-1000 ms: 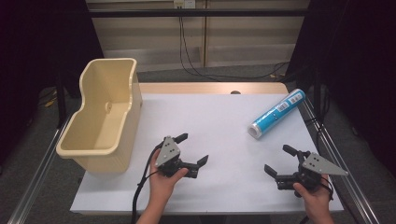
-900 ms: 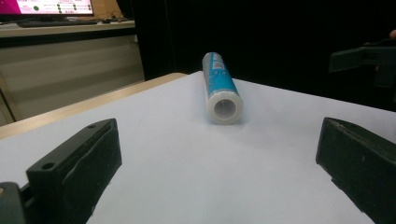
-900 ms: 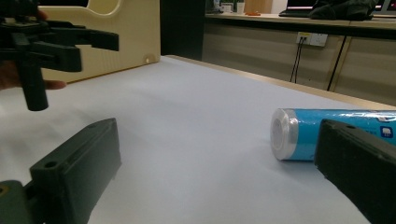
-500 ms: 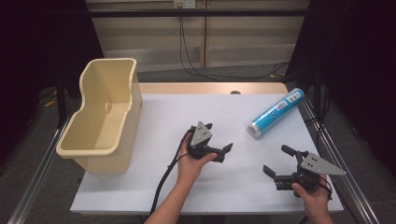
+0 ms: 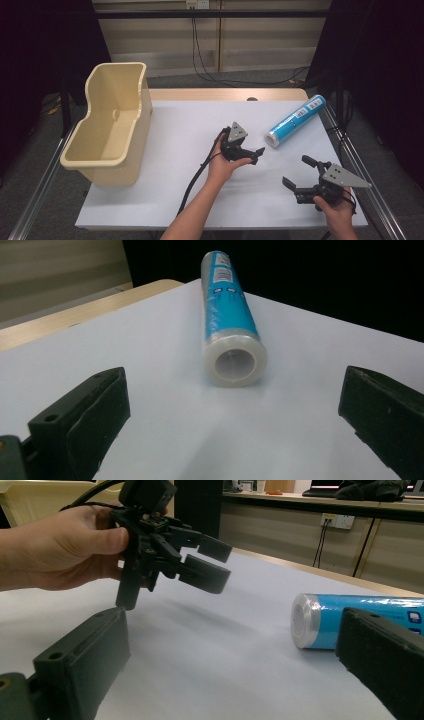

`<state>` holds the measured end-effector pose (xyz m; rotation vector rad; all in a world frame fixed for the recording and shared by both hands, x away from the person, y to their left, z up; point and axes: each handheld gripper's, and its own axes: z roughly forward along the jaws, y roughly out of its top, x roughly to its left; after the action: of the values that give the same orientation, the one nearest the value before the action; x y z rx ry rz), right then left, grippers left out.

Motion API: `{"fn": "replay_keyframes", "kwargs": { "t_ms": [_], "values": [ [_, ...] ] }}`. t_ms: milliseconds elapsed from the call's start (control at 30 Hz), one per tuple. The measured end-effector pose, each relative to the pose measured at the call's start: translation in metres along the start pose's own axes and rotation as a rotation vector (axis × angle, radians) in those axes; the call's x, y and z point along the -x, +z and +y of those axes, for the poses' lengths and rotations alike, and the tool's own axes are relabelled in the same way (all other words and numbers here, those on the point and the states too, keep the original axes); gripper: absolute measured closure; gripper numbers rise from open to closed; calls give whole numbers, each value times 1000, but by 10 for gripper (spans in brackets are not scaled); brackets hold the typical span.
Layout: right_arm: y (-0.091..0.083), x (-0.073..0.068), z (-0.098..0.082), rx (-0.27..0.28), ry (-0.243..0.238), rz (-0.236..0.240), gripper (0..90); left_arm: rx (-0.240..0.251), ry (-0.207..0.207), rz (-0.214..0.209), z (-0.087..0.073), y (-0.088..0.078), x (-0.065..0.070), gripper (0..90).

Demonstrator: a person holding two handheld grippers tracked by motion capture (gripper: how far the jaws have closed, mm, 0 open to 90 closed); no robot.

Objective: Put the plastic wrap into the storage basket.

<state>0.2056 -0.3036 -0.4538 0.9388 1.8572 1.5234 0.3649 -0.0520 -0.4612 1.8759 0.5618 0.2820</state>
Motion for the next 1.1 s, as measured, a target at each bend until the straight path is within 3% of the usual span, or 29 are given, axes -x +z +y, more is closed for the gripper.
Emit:
{"fn": "replay_keyframes", "kwargs": {
  "t_ms": [167,400,500,833,967,1033,1100],
  "values": [
    [0,1,0,1,1,3,6,-28,-20,14,7,20,2,0],
    [0,0,0,-1,-3,7,7,-86,-16,42,11,41,6,0],
    [0,1,0,-2,-5,9,8,-105,4,56,12,49,7,0],
    [0,2,0,-3,-10,11,9,-133,-15,24,12,66,9,0],
    [0,1,0,-2,-10,13,10,-124,1,47,15,71,12,25],
    [0,2,0,-3,-12,15,10,-129,30,61,17,73,15,36],
    [0,2,0,-3,-14,15,10,-138,27,61,18,77,17,48]
  ]
}}
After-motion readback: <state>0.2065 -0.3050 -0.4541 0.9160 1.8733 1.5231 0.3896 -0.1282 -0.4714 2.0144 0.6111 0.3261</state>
